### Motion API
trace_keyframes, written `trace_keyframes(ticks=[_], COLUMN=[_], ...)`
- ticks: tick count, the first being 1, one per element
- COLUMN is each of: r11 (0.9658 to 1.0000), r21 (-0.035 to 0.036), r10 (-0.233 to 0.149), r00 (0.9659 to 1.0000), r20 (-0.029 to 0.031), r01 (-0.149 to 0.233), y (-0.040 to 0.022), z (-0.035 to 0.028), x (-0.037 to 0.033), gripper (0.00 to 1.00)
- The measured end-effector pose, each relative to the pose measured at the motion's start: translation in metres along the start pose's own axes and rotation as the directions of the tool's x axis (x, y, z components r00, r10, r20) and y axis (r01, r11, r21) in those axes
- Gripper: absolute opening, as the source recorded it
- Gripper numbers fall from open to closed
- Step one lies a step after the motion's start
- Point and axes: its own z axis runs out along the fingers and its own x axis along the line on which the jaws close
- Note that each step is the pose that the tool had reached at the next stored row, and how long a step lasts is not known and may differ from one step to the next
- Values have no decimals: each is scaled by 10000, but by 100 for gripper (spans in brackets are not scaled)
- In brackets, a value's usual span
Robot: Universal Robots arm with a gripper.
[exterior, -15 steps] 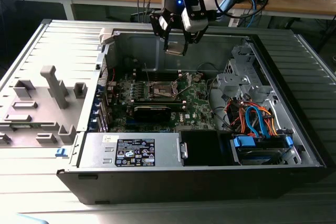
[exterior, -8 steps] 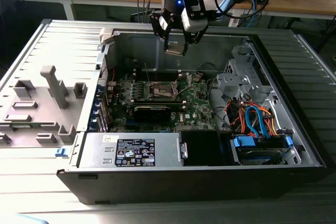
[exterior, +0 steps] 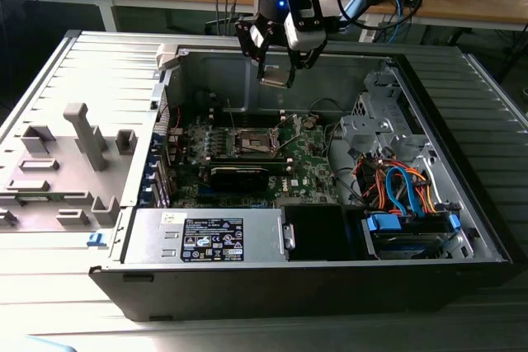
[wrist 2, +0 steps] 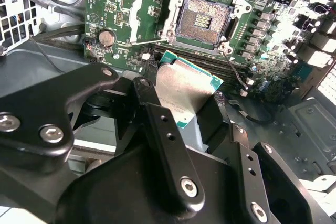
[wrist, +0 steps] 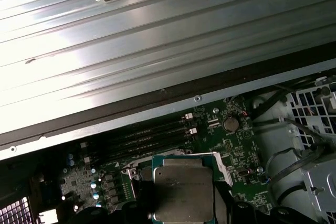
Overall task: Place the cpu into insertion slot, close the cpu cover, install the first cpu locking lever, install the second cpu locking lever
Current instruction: 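Place the cpu into insertion slot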
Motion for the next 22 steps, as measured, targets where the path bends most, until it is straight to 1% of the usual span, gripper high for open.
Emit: trace_keyframes(ticks=[22], r11=[9996], r21=[37], r10=[292], r00=[9996], r20=[30], r01=[-292], y=[0], z=[8], x=[0], gripper=[55])
